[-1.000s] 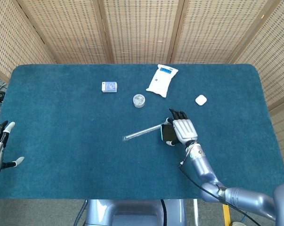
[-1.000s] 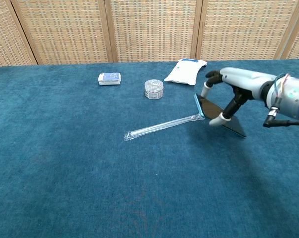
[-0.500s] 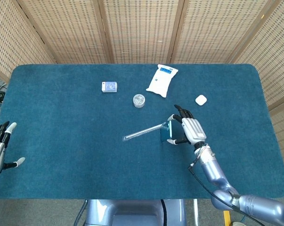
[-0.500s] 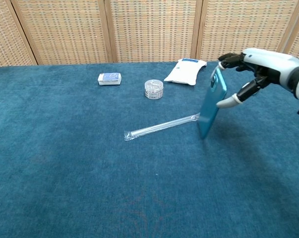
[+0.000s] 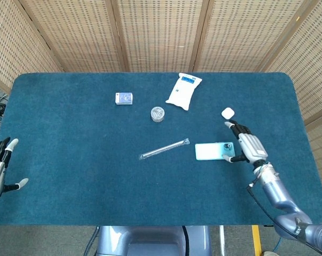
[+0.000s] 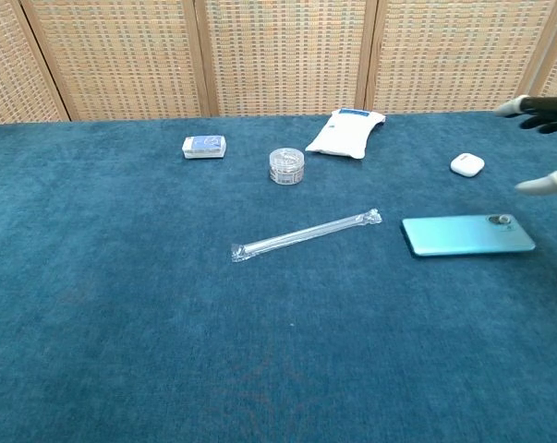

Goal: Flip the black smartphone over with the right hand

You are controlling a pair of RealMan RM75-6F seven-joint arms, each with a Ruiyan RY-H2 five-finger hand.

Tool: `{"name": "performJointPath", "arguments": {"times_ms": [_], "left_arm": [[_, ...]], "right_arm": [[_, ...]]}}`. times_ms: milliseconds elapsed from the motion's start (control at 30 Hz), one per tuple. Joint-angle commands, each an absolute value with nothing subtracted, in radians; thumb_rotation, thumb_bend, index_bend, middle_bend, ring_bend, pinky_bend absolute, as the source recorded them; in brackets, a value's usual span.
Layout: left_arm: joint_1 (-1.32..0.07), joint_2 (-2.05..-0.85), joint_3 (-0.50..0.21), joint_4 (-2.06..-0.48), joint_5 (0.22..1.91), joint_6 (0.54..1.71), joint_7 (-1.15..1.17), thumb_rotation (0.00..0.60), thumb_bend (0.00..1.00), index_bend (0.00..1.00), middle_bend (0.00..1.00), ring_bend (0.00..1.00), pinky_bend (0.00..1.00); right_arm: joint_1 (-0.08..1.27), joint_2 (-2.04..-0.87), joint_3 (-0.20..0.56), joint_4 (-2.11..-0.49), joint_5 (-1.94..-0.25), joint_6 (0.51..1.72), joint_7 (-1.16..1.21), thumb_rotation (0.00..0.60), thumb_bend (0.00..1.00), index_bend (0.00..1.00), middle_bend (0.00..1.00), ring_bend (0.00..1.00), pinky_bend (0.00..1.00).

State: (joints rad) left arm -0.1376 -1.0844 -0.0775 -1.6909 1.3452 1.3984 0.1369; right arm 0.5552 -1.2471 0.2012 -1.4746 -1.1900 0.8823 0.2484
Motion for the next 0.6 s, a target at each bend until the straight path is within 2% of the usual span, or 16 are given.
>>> {"name": "performJointPath", "arguments": {"times_ms": [33,133,233,467,600], "left_arm": [[-0.136,-1.083,-0.076,-1.692,1.350,1.401,0.134,0.600,0.00,0.00,0.00,0.00,0.00],[-0.135,-1.081,-0.073,-1.695,1.357,1.404,0.133,0.600,0.00,0.00,0.00,0.00,0.00],[-0.134,-1.082,-0.069,-1.698,1.369,1.410,0.137,0.600,0.00,0.00,0.00,0.00,0.00],[-0.126,-1.093,-0.054,-1.686,1.414,1.435,0.144,0.600,0.00,0.00,0.00,0.00,0.00],[-0.120,-1.095,-0.046,-1.684,1.436,1.447,0.138,0.600,0.00,0.00,0.00,0.00,0.00]], "right_arm": [[0.521,-1.208,0.177,-1.426,-1.232,0.881,0.319,0.600,0.26,0.00,0.00,0.00,0.00],[0.495,-1.182,0.164,-1.406,-1.270,0.907,0.366,0.600,0.26,0.00,0.00,0.00,0.00],[0.450,-1.148,0.138,-1.402,-1.344,0.992,0.387,0.600,0.24,0.00,0.00,0.00,0.00],[0.300,-1.141,0.079,-1.413,-1.487,1.315,0.240,0.600,0.02,0.00,0.00,0.00,0.00],[0.228,-1.153,0.051,-1.440,-1.542,1.452,0.148,0.600,0.00,0.00,0.00,0.00,0.00]]}}
